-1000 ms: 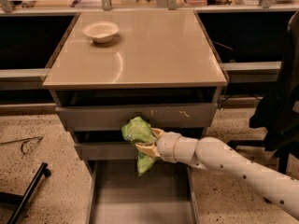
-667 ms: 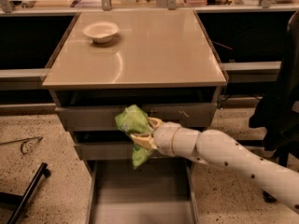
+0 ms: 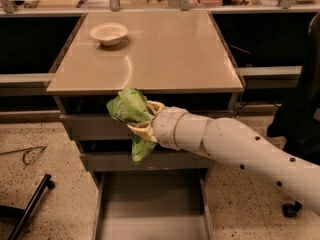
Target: Pick green rice chip bag from bottom drawer and place on counter
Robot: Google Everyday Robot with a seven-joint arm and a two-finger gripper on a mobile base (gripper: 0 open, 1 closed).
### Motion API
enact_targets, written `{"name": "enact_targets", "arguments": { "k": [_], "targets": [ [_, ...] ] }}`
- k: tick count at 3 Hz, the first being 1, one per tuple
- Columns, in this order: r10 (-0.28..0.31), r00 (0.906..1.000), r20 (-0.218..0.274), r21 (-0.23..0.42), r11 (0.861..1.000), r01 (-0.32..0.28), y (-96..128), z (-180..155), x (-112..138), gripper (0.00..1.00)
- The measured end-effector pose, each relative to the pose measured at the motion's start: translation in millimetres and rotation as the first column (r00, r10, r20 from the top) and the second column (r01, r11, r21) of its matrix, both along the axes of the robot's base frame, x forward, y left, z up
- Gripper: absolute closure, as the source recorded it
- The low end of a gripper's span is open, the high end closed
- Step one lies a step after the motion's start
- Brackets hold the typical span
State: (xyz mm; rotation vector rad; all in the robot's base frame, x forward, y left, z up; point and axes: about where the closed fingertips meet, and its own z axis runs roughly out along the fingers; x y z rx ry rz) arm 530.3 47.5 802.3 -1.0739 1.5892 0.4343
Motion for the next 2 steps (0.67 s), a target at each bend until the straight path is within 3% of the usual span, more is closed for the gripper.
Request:
{"name": "enact_targets", "arguments": {
  "k": [1, 2],
  "targets": [
    [0.000, 1.0000, 0.000, 0.000, 1.000, 0.000, 0.0, 0.0, 0.0, 1.00],
    [0.018, 0.9983, 0.055, 0.010, 1.000, -0.018, 4.9, 30.3, 8.3, 1.00]
  ]
}}
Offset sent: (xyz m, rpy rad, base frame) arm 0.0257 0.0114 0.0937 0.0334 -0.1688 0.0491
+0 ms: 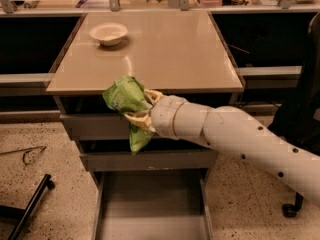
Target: Pick green rice chip bag from bottom drawer and place on counter
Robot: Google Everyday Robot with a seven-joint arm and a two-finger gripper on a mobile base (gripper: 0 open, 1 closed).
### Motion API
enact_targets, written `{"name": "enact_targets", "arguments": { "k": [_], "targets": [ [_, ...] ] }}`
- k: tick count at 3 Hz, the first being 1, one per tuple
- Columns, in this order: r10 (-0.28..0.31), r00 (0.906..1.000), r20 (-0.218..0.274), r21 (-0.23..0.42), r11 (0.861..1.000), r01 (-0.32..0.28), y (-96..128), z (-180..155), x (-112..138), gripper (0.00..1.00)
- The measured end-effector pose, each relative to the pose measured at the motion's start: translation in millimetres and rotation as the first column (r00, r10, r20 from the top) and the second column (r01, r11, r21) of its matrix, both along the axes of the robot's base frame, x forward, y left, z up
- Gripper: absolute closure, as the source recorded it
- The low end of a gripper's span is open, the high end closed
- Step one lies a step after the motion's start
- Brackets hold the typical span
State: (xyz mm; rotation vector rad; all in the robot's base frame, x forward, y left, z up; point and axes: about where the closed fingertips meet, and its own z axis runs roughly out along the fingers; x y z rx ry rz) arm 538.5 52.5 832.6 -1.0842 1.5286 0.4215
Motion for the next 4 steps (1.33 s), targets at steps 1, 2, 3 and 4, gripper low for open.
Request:
{"name": "enact_targets", "arguments": {
  "k": [1, 2, 3, 4],
  "targets": [
    [0.022, 0.9882, 0.152, 0.040, 0.999, -0.029, 13.6, 90.3, 32.5, 1.00],
    [0.022, 0.9882, 0.152, 0.040, 0.999, -0.029, 13.6, 90.3, 32.5, 1.00],
    [0.010, 0.9819, 0.189, 0.060, 0.998, -0.021, 13.5, 105.7, 58.1, 1.00],
    [-0.018, 0.9710, 0.238, 0.063, 0.998, 0.003, 12.0, 128.7, 110.0, 1.00]
  ]
}}
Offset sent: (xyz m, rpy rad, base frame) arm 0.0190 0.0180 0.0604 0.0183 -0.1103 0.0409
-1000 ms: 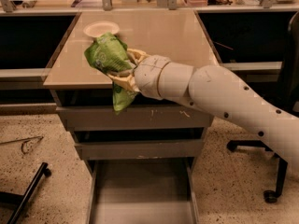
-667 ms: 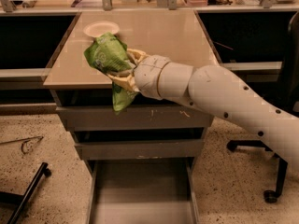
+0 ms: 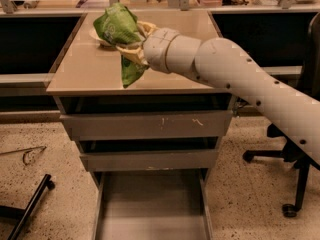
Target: Pick green rice chip bag from bottom drawer and place on counter
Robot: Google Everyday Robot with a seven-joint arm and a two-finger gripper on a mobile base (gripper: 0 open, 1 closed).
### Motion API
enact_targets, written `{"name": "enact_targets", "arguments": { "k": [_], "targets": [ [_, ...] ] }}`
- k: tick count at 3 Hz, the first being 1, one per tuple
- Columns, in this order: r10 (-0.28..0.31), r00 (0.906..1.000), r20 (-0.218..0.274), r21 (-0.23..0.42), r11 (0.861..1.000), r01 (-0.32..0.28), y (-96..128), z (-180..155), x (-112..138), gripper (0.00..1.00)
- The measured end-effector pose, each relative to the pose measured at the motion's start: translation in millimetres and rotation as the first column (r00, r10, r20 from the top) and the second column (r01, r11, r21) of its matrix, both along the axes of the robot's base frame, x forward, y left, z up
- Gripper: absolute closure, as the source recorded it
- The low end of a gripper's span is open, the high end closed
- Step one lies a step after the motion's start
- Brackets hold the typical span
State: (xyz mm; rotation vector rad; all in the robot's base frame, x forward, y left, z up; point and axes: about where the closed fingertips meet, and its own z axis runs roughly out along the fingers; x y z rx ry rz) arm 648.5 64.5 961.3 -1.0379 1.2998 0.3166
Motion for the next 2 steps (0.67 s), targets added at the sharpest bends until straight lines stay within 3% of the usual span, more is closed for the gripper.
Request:
{"name": "enact_targets", "arguments": {
  "k": [1, 2],
  "targets": [
    [-0.064, 0.9978, 0.017, -0.025, 0.998, 0.064, 0.1, 0.3, 48.1, 1.00],
    [-0.107, 0.9922, -0.064, 0.008, 0.994, 0.108, 21.4, -13.0, 73.4, 1.00]
  ]
}}
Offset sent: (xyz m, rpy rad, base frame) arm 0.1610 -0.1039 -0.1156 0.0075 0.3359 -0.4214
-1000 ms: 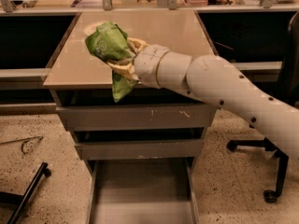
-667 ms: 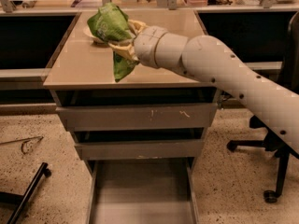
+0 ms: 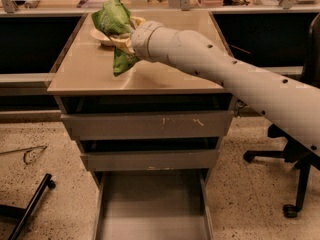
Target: Pick green rice chip bag from bottom drawer and place on counter
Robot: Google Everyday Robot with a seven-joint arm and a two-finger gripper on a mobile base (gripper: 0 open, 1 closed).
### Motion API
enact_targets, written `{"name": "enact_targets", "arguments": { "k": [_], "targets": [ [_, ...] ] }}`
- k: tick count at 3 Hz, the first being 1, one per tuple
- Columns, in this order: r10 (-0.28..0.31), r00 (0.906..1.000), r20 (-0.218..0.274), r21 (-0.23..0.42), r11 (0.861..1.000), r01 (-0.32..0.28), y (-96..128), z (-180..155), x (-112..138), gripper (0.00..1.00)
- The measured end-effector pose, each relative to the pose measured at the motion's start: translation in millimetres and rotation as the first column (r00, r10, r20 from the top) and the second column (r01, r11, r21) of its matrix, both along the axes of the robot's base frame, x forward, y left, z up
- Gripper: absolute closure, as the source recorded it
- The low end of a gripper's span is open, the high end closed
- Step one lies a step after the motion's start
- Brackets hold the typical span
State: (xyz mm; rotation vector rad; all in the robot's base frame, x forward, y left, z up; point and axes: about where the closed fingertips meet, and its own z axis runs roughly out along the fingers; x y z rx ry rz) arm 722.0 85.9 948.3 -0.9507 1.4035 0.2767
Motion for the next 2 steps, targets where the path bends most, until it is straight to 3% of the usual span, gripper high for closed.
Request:
{"name": "enact_targets", "arguments": {
  "k": [1, 2],
  "targets": [
    [-0.085, 0.9799, -0.181, 0.044, 0.995, 0.095, -28.6, -57.6, 24.8, 1.00],
    [-0.151, 0.9423, -0.299, 0.040, 0.985, 0.171, -66.3, -101.0, 40.9, 1.00]
  ]
}}
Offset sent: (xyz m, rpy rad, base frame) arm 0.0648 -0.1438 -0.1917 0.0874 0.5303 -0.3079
